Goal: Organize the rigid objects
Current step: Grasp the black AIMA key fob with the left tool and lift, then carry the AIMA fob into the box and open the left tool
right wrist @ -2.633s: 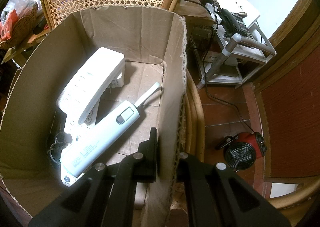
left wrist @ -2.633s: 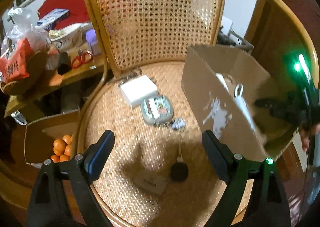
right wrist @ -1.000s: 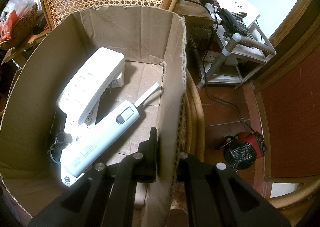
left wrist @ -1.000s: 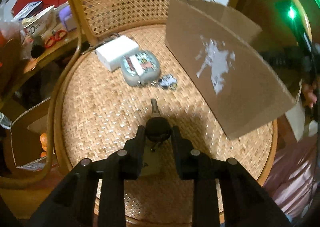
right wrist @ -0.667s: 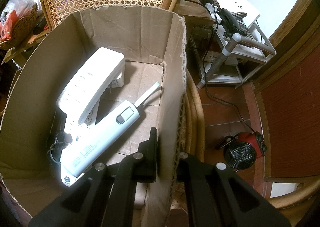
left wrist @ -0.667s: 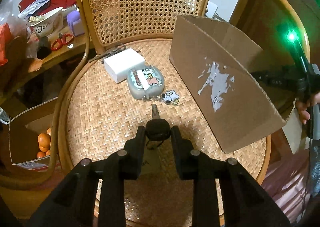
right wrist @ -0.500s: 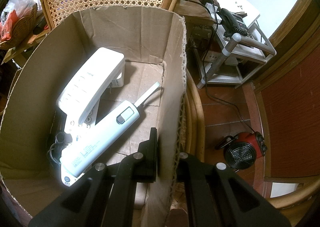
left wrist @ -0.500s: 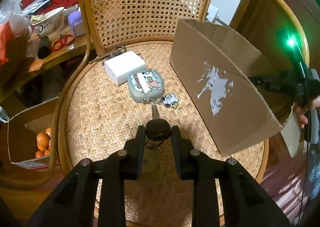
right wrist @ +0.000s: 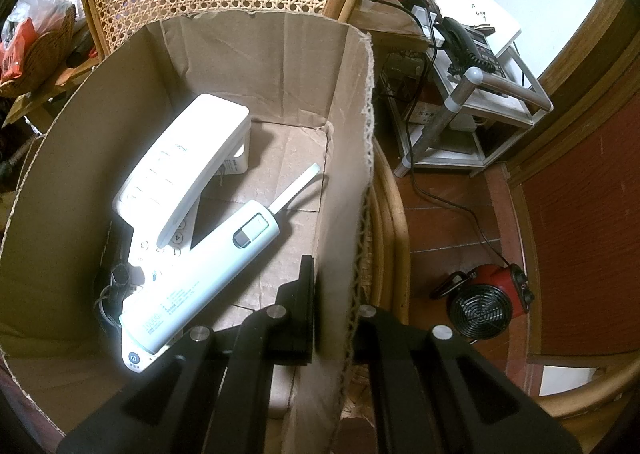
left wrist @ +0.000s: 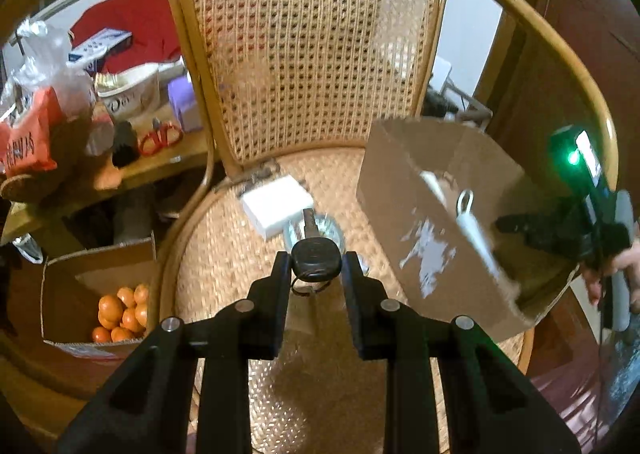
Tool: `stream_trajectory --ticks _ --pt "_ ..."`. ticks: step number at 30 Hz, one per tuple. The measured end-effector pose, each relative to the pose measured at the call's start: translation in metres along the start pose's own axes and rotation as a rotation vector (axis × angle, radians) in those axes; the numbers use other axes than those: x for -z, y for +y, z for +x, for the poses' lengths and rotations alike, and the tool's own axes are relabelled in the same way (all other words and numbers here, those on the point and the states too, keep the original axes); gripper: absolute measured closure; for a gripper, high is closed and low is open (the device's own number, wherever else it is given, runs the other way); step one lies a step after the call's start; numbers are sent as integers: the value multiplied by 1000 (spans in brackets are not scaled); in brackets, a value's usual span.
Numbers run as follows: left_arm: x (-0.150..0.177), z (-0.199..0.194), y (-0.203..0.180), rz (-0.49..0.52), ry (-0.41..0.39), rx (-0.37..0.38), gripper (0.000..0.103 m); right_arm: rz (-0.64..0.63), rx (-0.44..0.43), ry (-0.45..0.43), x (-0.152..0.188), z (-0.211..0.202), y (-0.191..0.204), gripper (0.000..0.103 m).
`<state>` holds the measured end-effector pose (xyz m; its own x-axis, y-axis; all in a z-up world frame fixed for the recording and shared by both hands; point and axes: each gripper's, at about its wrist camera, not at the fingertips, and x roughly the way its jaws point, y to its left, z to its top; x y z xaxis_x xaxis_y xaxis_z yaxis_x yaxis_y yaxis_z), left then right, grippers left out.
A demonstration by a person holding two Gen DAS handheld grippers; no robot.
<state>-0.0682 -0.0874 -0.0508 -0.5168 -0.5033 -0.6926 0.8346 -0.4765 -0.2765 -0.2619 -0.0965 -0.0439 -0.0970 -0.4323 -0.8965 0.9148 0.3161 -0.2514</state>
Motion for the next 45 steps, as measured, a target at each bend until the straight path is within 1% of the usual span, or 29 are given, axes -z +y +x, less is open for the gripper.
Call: stream_trajectory --ticks 3,7,11,17,21,23,26,29,35,37,38,40,43,45 --pt "-11 -14 -9 7 -44 11 79 -1 -1 0 0 0 0 96" --pt "-24 -35 -31 55 -110 17 79 3 -4 0 0 0 0 96" --pt "-37 -49 -51 80 -166 47 79 0 -3 0 0 0 1 96" --pt "-56 -53 -78 108 -198 68 79 0 -2 0 0 0 1 96" --pt "-67 -60 -101 147 -228 72 79 -3 -1 -1 0 0 1 96" --pt "-71 -60 -114 187 -213 73 79 -1 -3 -2 0 0 1 96" --pt "-77 -58 -127 209 -208 72 79 0 -6 -1 0 0 1 96" --pt "-80 -56 -138 223 -201 101 79 -2 -4 -1 0 1 2 96" --pt "-76 -35 -140 179 -152 184 79 -5 -5 -2 0 1 1 96" --pt "-71 -22 -136 150 -111 231 79 -2 -6 -1 0 1 2 96" --pt "-69 -16 -135 143 -92 238 79 -2 -6 -1 0 1 2 96" --pt "-62 -1 -134 138 -52 223 79 -1 -8 -1 0 2 2 96" --pt "-52 14 -132 132 -2 222 79 -4 -6 -1 0 2 2 96" --pt "-46 21 -132 138 16 201 79 -4 -6 -1 1 2 2 96"
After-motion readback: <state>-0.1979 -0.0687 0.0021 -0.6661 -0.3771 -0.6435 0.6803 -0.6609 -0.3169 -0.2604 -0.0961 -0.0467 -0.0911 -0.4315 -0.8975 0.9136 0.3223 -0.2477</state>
